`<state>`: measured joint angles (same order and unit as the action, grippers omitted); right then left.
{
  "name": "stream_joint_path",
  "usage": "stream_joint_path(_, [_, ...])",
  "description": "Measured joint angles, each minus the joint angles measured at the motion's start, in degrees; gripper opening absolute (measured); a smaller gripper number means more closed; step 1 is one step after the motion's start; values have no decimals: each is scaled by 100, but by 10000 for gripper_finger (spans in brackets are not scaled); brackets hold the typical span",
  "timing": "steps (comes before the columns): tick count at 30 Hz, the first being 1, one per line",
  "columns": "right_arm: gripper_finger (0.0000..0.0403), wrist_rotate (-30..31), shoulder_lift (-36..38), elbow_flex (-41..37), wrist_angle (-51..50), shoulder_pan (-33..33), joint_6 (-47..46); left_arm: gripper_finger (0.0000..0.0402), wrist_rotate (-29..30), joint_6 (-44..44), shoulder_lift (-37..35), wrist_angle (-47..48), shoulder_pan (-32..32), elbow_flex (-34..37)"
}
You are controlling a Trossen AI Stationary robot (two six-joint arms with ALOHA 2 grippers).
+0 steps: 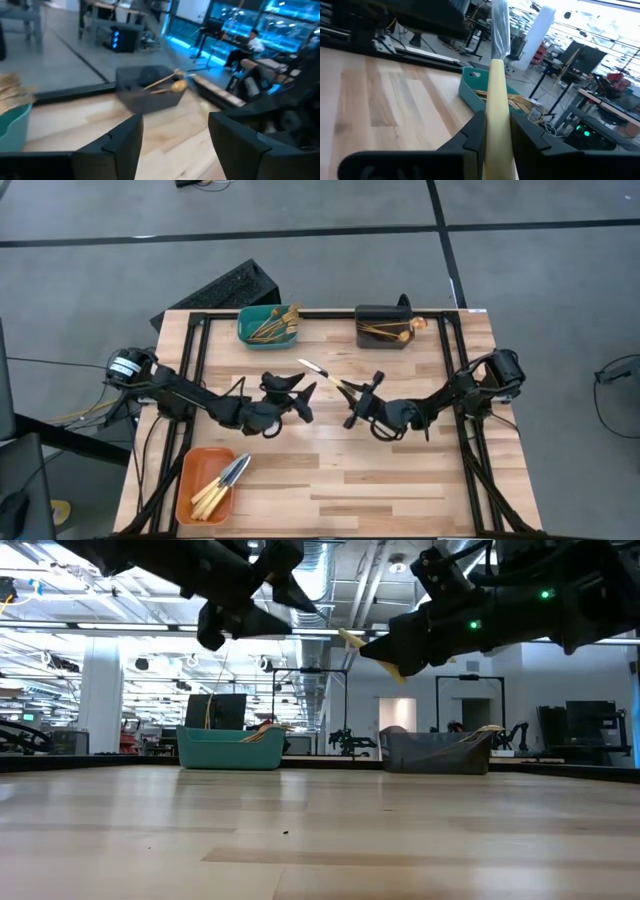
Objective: Sort silverware by color (type)
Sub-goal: Put the yellow table knife into the orange bin
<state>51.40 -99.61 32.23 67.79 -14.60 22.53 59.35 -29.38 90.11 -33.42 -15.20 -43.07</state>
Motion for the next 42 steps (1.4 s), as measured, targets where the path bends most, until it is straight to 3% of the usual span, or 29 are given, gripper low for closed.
stream_joint_path(8, [92, 128, 0, 32, 3, -11, 28, 179, -502, 1201, 0, -1159, 187, 0])
stream_joint_path(17, [92, 128, 0, 32, 0, -38, 199, 118, -1369, 1132, 0, -1202, 810, 0])
stream_joint_path(25, [92, 153, -5, 32, 15, -25, 220, 13, -1719, 1090, 0, -1261, 877, -7])
stream_joint_path(31, [99, 110, -9, 30, 6, 15, 166, 3, -1855, 1592, -113, -991, 783, -18])
stream_joint_path(33, [141, 269, -9, 32, 27, 12, 129, 1, -1905, 1799, -341, -282, 715, -93])
stream_joint_path(36, [226, 723, 14, 41, 161, -54, 453, 1, -1881, 1625, -891, 2094, 559, -548])
stream_joint_path(39, [288, 1109, 137, 39, 187, -148, 818, 1, -1898, 541, -1304, 5101, 338, -1473])
stream_joint_path(42, [315, 1407, 399, 39, 39, -255, 922, 1, -2677, -761, -1275, 7731, 90, -2503])
